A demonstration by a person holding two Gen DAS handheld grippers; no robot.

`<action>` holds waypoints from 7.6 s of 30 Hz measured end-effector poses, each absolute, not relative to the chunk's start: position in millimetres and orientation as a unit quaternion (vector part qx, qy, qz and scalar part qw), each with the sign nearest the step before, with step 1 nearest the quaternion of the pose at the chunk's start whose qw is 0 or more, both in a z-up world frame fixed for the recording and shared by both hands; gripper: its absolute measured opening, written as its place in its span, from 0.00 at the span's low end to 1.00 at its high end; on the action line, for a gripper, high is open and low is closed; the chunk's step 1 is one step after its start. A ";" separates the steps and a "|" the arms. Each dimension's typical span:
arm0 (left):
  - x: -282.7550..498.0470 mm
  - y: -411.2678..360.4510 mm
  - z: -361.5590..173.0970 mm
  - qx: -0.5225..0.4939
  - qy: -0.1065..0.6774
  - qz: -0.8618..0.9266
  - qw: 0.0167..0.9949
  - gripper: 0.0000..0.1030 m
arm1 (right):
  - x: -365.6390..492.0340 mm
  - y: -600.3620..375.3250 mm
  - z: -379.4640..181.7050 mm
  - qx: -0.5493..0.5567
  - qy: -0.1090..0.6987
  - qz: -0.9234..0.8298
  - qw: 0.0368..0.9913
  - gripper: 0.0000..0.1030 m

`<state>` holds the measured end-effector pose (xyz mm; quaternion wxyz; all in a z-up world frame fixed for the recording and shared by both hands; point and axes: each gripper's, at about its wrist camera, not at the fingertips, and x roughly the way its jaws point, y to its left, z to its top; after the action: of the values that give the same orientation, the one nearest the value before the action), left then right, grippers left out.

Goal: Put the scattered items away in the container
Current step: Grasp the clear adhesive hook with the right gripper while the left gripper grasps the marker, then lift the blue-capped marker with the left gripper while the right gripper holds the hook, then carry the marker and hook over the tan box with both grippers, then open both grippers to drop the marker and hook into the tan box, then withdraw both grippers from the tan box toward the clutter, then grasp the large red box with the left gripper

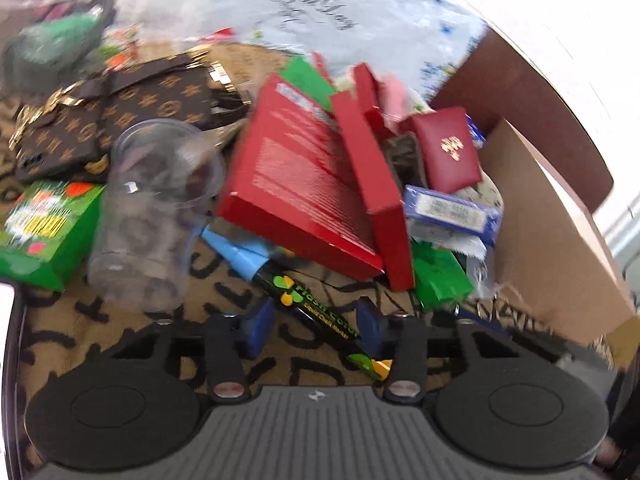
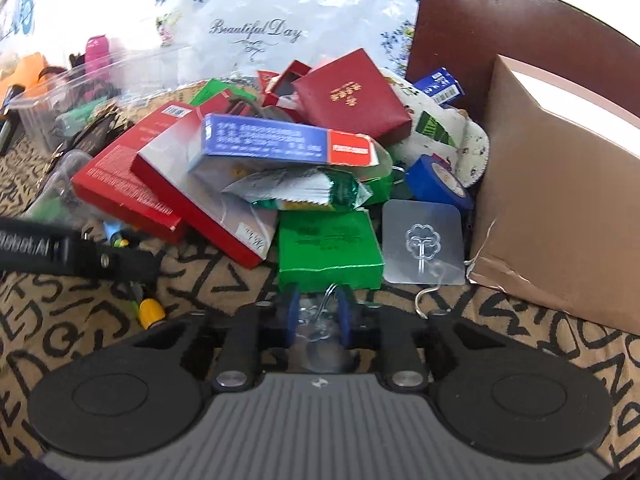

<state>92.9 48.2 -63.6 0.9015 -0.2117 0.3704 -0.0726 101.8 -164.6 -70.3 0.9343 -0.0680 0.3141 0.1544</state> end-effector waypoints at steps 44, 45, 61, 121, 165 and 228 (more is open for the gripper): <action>64.6 44.0 -63.1 -0.156 0.388 -0.089 0.904 0.38 | 58.5 -180.8 -67.5 -0.085 0.320 0.164 0.929 0.00; 66.7 40.9 -63.2 -0.153 0.385 -0.090 0.906 0.47 | 58.6 -180.0 -67.8 -0.086 0.319 0.162 0.930 0.00; 41.1 46.1 -58.2 -0.132 0.394 -0.108 0.903 0.17 | 41.3 -188.0 -55.6 -0.071 0.310 0.175 0.932 0.00; 117.8 -72.5 84.4 -0.138 0.255 -0.336 0.896 0.15 | 51.5 -293.2 71.9 -0.063 0.142 0.077 0.985 0.00; 240.1 -213.8 46.7 -0.120 0.322 -0.355 0.869 0.99 | 206.1 -399.5 29.4 -0.014 0.320 -0.025 0.947 0.87; 45.8 64.8 -50.5 -0.158 0.334 -0.123 0.921 0.85 | 33.6 -121.3 -59.9 -0.174 0.243 0.358 0.885 0.76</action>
<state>45.8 64.8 -50.5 0.9211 -0.1580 0.3338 -0.1233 33.6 -121.3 -59.9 0.8847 -0.1737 0.2431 0.3578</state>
